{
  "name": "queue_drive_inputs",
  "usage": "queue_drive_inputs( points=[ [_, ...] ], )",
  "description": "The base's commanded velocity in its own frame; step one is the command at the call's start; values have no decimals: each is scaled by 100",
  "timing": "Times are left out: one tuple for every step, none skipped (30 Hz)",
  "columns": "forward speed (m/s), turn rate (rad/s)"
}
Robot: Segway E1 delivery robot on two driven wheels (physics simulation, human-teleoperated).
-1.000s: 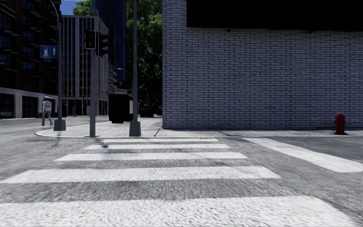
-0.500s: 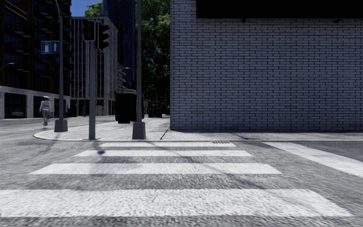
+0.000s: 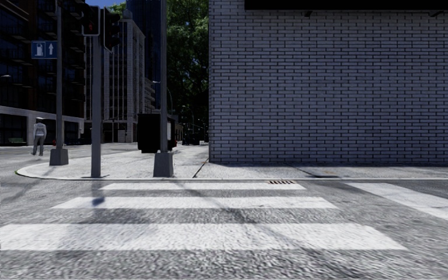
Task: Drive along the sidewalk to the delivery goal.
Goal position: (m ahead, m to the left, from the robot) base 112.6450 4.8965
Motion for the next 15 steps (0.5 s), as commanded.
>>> queue_drive_inputs(
  points=[
    [154, 0],
    [154, 0],
    [154, 0],
    [154, 0],
    [154, 0],
    [154, 0],
    [154, 0],
    [154, 0],
    [154, 0],
    [154, 0],
    [154, 0],
    [154, 0],
    [154, 0],
    [154, 0],
    [154, 0]
  ],
)
